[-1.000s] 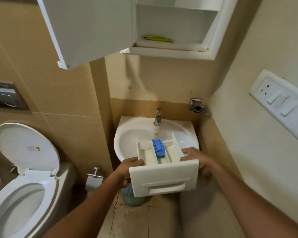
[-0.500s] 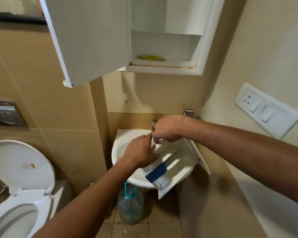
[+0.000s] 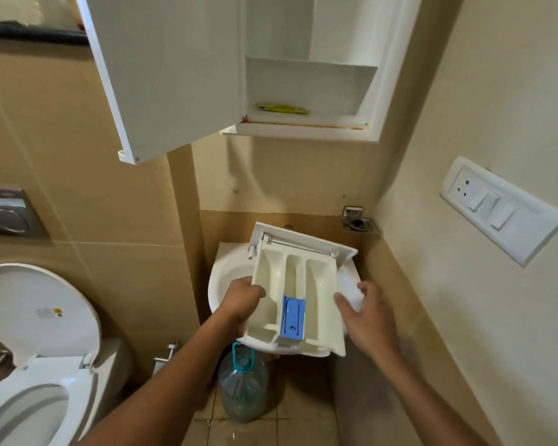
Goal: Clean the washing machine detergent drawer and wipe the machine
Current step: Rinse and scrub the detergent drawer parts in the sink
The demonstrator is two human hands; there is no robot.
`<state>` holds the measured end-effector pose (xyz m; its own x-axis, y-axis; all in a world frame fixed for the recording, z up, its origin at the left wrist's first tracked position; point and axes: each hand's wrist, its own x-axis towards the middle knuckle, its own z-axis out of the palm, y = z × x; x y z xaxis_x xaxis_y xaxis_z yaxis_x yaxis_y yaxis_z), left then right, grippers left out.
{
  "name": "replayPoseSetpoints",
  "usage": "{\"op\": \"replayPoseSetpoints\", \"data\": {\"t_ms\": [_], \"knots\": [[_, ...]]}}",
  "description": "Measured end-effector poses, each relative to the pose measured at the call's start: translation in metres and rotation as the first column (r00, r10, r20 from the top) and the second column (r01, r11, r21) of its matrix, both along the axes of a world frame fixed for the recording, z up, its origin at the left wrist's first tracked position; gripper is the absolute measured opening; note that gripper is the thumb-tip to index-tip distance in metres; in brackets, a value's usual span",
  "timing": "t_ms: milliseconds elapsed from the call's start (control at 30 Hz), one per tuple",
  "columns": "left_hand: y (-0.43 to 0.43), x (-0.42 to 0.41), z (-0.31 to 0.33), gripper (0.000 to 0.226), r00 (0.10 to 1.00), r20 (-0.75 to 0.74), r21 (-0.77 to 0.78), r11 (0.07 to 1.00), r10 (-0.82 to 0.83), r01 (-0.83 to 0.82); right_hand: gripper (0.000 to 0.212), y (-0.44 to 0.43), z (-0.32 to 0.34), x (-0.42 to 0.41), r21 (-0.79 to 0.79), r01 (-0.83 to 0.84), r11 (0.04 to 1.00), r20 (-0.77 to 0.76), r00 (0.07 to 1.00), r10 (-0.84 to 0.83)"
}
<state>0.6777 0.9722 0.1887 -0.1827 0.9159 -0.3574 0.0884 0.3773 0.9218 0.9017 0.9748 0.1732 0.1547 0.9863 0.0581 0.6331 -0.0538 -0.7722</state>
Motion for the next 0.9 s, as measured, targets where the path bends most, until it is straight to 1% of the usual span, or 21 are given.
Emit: {"op": "replayPoseSetpoints", "data": {"t_ms": [33, 67, 100, 133, 167, 233, 267, 333, 367, 400, 433, 467, 500, 533, 567, 600, 633, 700, 767, 833, 900], "knots": [[0.000, 0.002, 0.010, 0.024, 0.999, 0.034, 0.019, 1.000, 0.011, -0.011, 0.071, 0.006, 0.001, 0.001, -0.190, -0.073, 0.979, -0.116, 0.992, 0.051], [0.001, 0.004, 0.021, 0.025, 0.998, 0.053, 0.053, 0.998, 0.014, -0.017, 0.075, 0.014, 0.008, 0.001, -0.269, -0.165, 0.949, -0.250, 0.963, 0.097], [0.003, 0.006, 0.034, 0.025, 0.998, 0.060, 0.108, 0.994, 0.011, -0.018, 0.067, 0.023, 0.023, 0.000, -0.229, -0.235, 0.945, -0.369, 0.919, 0.139], [0.005, 0.010, 0.048, 0.027, 0.998, 0.064, 0.186, 0.982, 0.008, -0.020, 0.054, 0.034, 0.042, -0.001, -0.110, -0.251, 0.962, -0.411, 0.892, 0.186], [0.007, 0.014, 0.065, 0.029, 0.997, 0.071, 0.292, 0.956, 0.007, -0.028, 0.043, 0.043, 0.065, -0.001, 0.022, -0.223, 0.974, -0.406, 0.889, 0.213], [0.011, 0.020, 0.102, 0.031, 0.995, 0.088, 0.551, 0.831, 0.036, -0.079, 0.021, 0.054, 0.109, -0.002, 0.265, -0.086, 0.960, -0.338, 0.924, 0.176], [0.011, 0.022, 0.119, 0.034, 0.996, 0.082, 0.675, 0.734, 0.034, -0.081, 0.015, 0.053, 0.126, -0.004, 0.399, -0.009, 0.917, -0.313, 0.938, 0.146], [0.016, 0.021, 0.131, 0.038, 1.000, 0.006, 0.820, 0.571, 0.030, -0.023, 0.018, 0.050, 0.134, -0.011, 0.666, 0.109, 0.738, -0.281, 0.953, 0.113], [0.022, 0.018, 0.122, 0.036, 0.997, -0.049, 0.832, 0.554, 0.064, 0.005, 0.020, 0.050, 0.122, -0.017, 0.720, 0.156, 0.676, -0.287, 0.954, 0.086], [0.031, 0.016, 0.102, 0.032, 0.990, -0.095, 0.795, 0.606, 0.100, 0.015, 0.022, 0.055, 0.096, -0.021, 0.704, 0.181, 0.686, -0.290, 0.956, 0.046], [0.039, 0.013, 0.073, 0.029, 0.984, -0.134, 0.691, 0.723, 0.121, 0.005, 0.024, 0.060, 0.066, -0.026, 0.598, 0.195, 0.777, -0.293, 0.956, -0.014], [0.044, 0.011, 0.041, 0.030, 0.982, -0.154, 0.495, 0.869, 0.108, -0.018, 0.025, 0.067, 0.029, -0.027, 0.375, 0.152, 0.915, -0.249, 0.967, -0.058], [0.043, 0.009, 0.008, 0.034, 0.982, -0.175, 0.202, 0.979, 0.071, -0.035, 0.022, 0.071, -0.008, -0.027, 0.037, 0.062, 0.997, -0.143, 0.988, -0.056], [0.038, 0.008, -0.023, 0.039, 0.984, -0.178, -0.092, 0.995, 0.019, -0.036, 0.016, 0.071, -0.043, -0.026, -0.297, -0.035, 0.954, -0.029, 0.999, 0.027], [0.028, 0.008, -0.047, 0.041, 0.986, -0.163, -0.293, 0.956, -0.036, -0.014, 0.012, 0.064, -0.066, -0.025, -0.517, -0.074, 0.853, 0.024, 0.995, 0.101], [0.016, 0.009, -0.063, 0.041, 0.988, -0.147, -0.377, 0.926, -0.055, -0.005, 0.010, 0.057, -0.085, -0.023, -0.597, -0.082, 0.798, 0.022, 0.993, 0.118], [0.010, 0.008, -0.071, 0.038, 0.991, -0.128, -0.392, 0.920, -0.042, -0.012, 0.012, 0.056, -0.096, -0.020, -0.593, -0.087, 0.801, -0.016, 0.995, 0.096], [0.019, 0.004, -0.063, 0.026, 0.994, -0.109, -0.288, 0.956, 0.024, -0.054, 0.020, 0.062, -0.082, -0.020, -0.503, -0.085, 0.860, -0.062, 0.996, 0.062], [0.038, 0.000, -0.032, 0.022, 0.992, -0.097, -0.103, 0.991, 0.075, -0.085, 0.015, 0.079, -0.035, -0.021, -0.333, -0.081, 0.939, -0.017, 0.997, 0.080], [0.056, 0.004, 0.016, 0.028, 0.991, -0.067, 0.138, 0.985, 0.112, -0.102, 0.022, 0.100, 0.027, -0.018, -0.080, -0.056, 0.995, -0.010, 0.998, 0.055], [0.058, 0.011, 0.069, 0.025, 0.991, -0.049, 0.420, 0.903, 0.125, -0.093, 0.030, 0.108, 0.090, -0.012, 0.239, 0.047, 0.970, -0.010, 0.999, -0.046]]}}
